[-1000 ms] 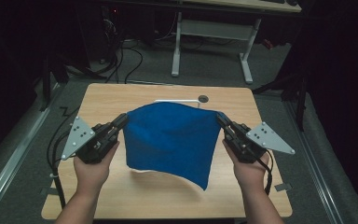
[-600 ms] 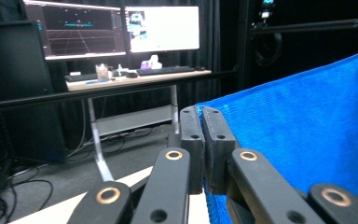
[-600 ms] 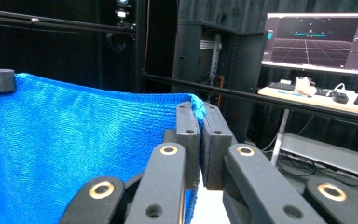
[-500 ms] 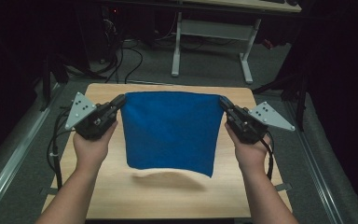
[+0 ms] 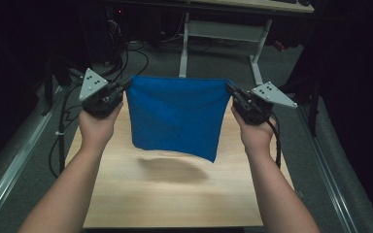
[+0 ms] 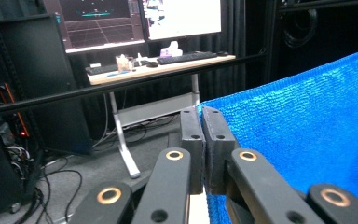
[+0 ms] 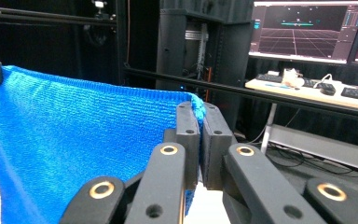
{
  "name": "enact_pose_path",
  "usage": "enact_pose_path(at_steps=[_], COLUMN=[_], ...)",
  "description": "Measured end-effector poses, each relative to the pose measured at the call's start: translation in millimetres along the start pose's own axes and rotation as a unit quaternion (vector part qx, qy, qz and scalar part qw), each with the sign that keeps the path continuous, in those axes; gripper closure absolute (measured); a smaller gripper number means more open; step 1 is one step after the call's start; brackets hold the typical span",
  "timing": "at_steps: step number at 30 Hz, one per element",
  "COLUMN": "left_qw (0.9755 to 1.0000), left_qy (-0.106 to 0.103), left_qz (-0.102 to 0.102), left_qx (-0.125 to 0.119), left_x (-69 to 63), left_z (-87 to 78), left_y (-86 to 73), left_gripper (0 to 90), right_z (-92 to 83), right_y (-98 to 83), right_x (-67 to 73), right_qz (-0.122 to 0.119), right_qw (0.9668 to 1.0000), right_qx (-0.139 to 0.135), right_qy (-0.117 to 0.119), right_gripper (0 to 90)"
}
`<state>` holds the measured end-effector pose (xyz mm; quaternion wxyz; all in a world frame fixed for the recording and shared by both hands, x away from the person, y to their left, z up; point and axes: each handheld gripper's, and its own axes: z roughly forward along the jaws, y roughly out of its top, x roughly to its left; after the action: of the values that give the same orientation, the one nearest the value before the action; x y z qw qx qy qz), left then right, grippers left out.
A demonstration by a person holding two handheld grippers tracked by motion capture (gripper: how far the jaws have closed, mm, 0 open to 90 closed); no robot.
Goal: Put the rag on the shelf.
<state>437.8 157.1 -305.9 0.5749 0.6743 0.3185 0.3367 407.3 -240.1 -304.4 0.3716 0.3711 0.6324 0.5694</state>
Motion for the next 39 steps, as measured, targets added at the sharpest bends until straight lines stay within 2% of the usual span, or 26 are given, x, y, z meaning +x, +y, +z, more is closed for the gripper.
enact_pose_path(at_steps=[4, 7, 8, 11, 14, 15, 16, 19, 24, 25, 26, 27, 30, 32, 33, 36, 39], left_qw=[1.0000, 0.9998, 0.9998, 0.9996, 0.9990, 0.9989, 0.9988, 0.9984, 0.9978, 0.9977, 0.9971, 0.9971, 0.9949, 0.9928, 0.9928, 0.9893, 0.9864], left_qy=[0.003, 0.011, 0.012, 0.025, 0.036, 0.038, 0.039, 0.039, 0.039, 0.039, 0.035, 0.035, 0.032, 0.033, 0.033, 0.017, 0.005], left_qz=[-0.004, 0.014, 0.014, 0.004, 0.005, 0.004, 0.000, -0.010, -0.005, -0.008, -0.021, -0.021, -0.031, -0.035, -0.035, -0.059, -0.070], left_qx=[0.005, 0.009, 0.009, 0.015, 0.024, 0.026, 0.030, 0.039, 0.053, 0.055, 0.063, 0.063, 0.091, 0.110, 0.110, 0.132, 0.149], left_x=[9.3, 12.0, 13.5, 20.8, 26.5, 28.1, 29.7, 33.0, 33.9, 34.8, 38.0, 38.0, 42.3, 42.8, 42.8, 44.2, 43.3], left_z=[15.0, 23.8, 26.8, 37.7, 49.6, 53.2, 57.0, 68.3, 83.8, 87.1, 94.0, 94.0, 103.8, 111.2, 111.2, 116.5, 118.0], left_y=[0.0, 3.0, 4.3, 6.6, 6.9, 6.5, 5.9, 2.3, -3.6, -5.7, -11.4, -11.4, -23.8, -37.7, -37.7, -54.6, -73.4], left_gripper=[88.6, 88.6, 88.6, 88.6, 88.6, 88.6, 88.6, 88.6, 88.4, 88.4, 88.3, 88.3, 88.3, 88.3, 88.3, 88.3, 88.3], right_z=[11.7, 22.2, 26.0, 40.9, 59.3, 59.3, 68.0, 75.7, 89.1, 91.3, 96.2, 96.2, 104.0, 112.6, 112.6, 119.0, 121.3], right_y=[0.5, 2.3, 3.1, 7.3, 11.4, 11.4, 10.6, 8.4, 2.9, 1.4, -2.5, -2.5, -12.1, -23.6, -23.6, -37.3, -52.1], right_x=[-7.4, -11.6, -12.8, -17.9, -24.6, -24.6, -28.2, -31.8, -42.2, -43.6, -46.9, -46.9, -49.6, -51.5, -51.5, -54.3, -55.9], right_qz=[0.006, 0.006, 0.004, 0.012, 0.013, 0.013, 0.012, 0.008, 0.007, 0.008, 0.005, 0.005, 0.006, 0.008, 0.008, 0.011, 0.011], right_qw=[1.0000, 1.0000, 1.0000, 0.9999, 0.9997, 0.9997, 0.9996, 0.9992, 0.9978, 0.9974, 0.9969, 0.9969, 0.9960, 0.9941, 0.9941, 0.9916, 0.9895], right_qx=[0.002, 0.002, 0.001, 0.007, 0.012, 0.012, 0.018, 0.029, 0.055, 0.060, 0.067, 0.067, 0.080, 0.101, 0.101, 0.123, 0.140], right_qy=[-0.002, -0.005, -0.007, -0.009, -0.015, -0.015, -0.020, -0.027, -0.037, -0.040, -0.041, -0.041, -0.039, -0.038, -0.038, -0.037, -0.033], right_gripper=[88.2, 88.3, 88.3, 88.3, 88.3, 88.3, 88.3, 88.3, 88.4, 88.3, 88.4, 88.4, 88.4, 88.5, 88.5, 88.4, 88.5])
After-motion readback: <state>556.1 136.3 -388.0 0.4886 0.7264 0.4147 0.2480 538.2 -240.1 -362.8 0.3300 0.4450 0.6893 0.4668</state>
